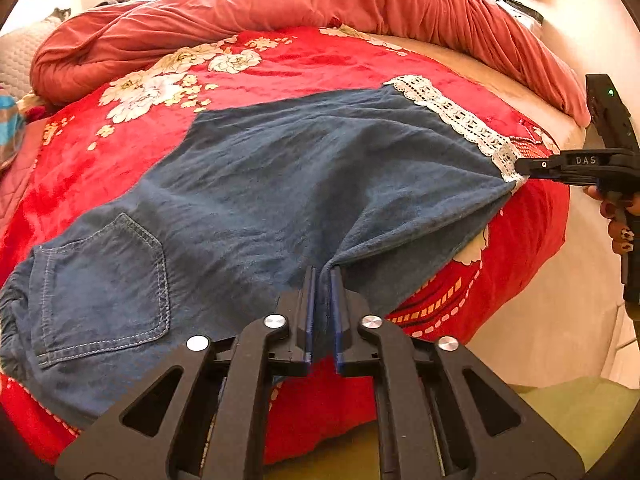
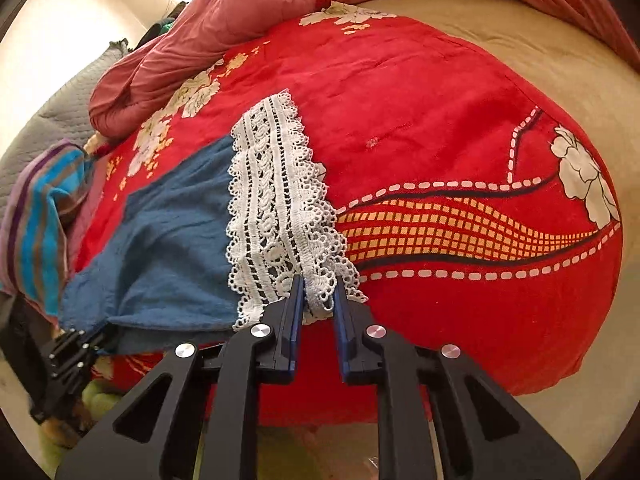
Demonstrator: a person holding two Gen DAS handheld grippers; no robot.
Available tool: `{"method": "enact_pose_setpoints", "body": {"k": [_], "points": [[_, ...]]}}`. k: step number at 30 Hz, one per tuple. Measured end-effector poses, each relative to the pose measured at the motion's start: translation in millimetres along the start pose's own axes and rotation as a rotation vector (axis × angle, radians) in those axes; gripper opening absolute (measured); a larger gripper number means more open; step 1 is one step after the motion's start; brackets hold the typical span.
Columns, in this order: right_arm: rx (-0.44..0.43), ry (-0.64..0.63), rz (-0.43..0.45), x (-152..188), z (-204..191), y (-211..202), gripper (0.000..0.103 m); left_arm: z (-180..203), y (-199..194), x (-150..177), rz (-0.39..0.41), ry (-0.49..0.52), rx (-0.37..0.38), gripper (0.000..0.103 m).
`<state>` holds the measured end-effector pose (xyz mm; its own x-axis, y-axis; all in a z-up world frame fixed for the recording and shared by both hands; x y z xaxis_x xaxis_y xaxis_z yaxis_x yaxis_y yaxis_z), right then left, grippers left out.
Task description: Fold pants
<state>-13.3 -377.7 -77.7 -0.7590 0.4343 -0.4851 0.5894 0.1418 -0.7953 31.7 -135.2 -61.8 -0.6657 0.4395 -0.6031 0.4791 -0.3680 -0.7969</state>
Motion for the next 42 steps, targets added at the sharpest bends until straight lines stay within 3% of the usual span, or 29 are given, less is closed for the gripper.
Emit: {"method": "enact_pose_setpoints", "body": {"k": [2,3,5,6,8,13,16,20,23,25,26,27,29,31,34,37,38,41,42], "points": [[0.016,-0.003,0.013,-3,0,-5,0.018,-4,-8,0,0.017,-0.004,-0.02,0.024],[0.027,0.0,0.034,-6,2,-12,0.026,-6,-13,0,0.027,-0.003,-0.026,0.032],[0.067,-0.015,0.085,-13,4,-25,0.027,-15,-28,2,0.055,-0.02,-0.032,0.042],[0.108,-0.043,0.126,-18,3,-33,0.027,-23,-36,2,0.07,-0.047,-0.036,0.054],[0.125,-0.065,0.164,-22,-2,-41,0.031,-48,-56,4,0.114,-0.132,-0.065,0.069],[0.058,-0.213,0.144,-18,-42,-26,0.041,-124,-88,17,0.172,-0.377,-0.206,0.084],[0.052,-0.294,0.112,-10,-62,-11,0.041,-165,-96,36,0.156,-0.518,-0.322,0.087],[0.05,-0.363,0.077,-2,-77,4,0.045,-188,-82,57,0.087,-0.623,-0.343,0.091],[0.055,-0.381,0.04,3,-77,13,0.049,-193,-68,57,0.087,-0.659,-0.296,0.09],[0.074,-0.38,-0.001,8,-72,21,0.05,-195,-63,58,0.097,-0.669,-0.254,0.052],[0.075,-0.378,-0.008,9,-70,22,0.05,-197,-61,59,0.091,-0.673,-0.278,0.039],[0.076,-0.379,-0.008,10,-69,21,0.05,-198,-63,61,0.098,-0.676,-0.276,0.038],[0.074,-0.387,-0.014,10,-67,19,0.05,-205,-74,64,0.128,-0.682,-0.277,0.037],[0.064,-0.38,-0.023,10,-65,19,0.05,-212,-81,63,0.142,-0.658,-0.324,0.037],[0.066,-0.384,-0.028,12,-66,22,0.05,-220,-76,67,0.118,-0.666,-0.318,0.039],[0.068,-0.421,-0.042,14,-68,23,0.052,-222,-81,69,0.121,-0.676,-0.349,0.054],[0.065,-0.437,-0.053,14,-69,24,0.053,-221,-91,67,0.145,-0.671,-0.399,0.063],[-0.009,-0.379,-0.045,1,-67,14,0.053,-213,-126,52,0.248,-0.609,-0.526,0.067],[-0.036,-0.352,-0.026,-7,-67,8,0.053,-208,-135,44,0.278,-0.586,-0.532,0.069]]}}
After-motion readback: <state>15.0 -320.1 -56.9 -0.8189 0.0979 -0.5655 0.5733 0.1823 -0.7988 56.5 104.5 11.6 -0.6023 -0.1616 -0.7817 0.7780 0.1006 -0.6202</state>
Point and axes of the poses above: each gripper's, at about its wrist camera, not at the fingertips, and y roughly the way its jaws point, z to its right, x to its underside, the point moved 5 cm from there along y, roughly the way its jaws point, and after that the axes turned 1 degree about -y, right-handed, at the moved point
